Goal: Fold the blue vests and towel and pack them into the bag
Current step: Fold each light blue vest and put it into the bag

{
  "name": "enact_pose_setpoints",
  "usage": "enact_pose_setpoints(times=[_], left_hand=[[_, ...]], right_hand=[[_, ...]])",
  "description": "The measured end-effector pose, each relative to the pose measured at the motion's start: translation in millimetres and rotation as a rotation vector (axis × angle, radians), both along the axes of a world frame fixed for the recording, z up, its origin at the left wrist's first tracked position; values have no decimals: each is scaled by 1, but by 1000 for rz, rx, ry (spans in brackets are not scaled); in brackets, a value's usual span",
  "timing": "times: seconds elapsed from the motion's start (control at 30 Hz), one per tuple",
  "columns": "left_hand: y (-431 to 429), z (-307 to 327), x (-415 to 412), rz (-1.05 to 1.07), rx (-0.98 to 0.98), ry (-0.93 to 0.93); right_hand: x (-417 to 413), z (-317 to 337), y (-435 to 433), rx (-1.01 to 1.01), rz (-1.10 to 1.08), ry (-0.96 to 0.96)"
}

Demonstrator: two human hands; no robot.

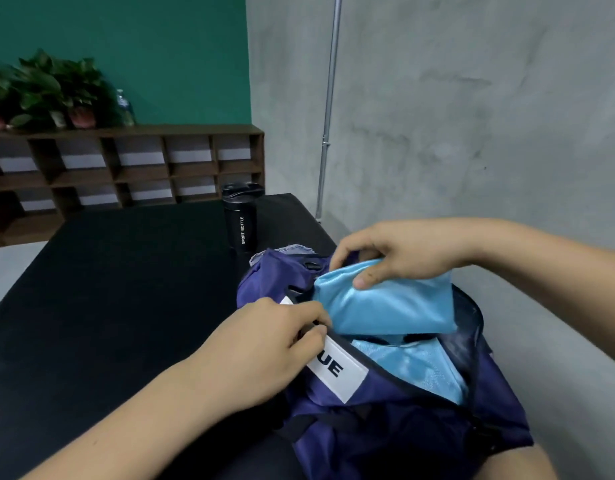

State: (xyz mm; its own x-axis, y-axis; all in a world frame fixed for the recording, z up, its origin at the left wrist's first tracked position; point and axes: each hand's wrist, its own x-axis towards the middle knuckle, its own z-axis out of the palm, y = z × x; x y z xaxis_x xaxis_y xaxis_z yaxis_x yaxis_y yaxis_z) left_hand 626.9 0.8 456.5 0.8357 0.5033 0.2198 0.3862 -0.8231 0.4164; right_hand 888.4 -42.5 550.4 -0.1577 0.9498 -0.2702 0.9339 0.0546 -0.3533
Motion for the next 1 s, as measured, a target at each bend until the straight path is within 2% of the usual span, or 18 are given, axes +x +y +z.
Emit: enact_pose_setpoints(times=[0.13, 0.23, 0.43, 0.5, 0.57, 0.63, 0.77, 1.0], left_hand=[[-3, 0, -5, -13, -44, -28], [-6, -1, -10, -30, -75, -28], [-8, -7, -24, -84, -139, -68], [-8, -10, -31, -87, -151, -95], [-8, -12, -38, -75, -160, -123], [-7, -14, -46, -64, -172, -150], [-6, -17, -58, -43, -207, -207], [-5, -23, -66, -8, -283, -226]], right_hand=[[-3, -31, 22, -31, 71, 6], [-3, -62, 34, 29, 119, -157], [-12, -108, 29, 468, 137, -465], [-12, -113, 20, 615, 123, -464], [-12, -116, 9, 681, 108, -373], [-12, -116, -4, 590, 95, -286], [-5, -122, -15, 218, 68, -146], [-7, -131, 1, -60, 176, -107]])
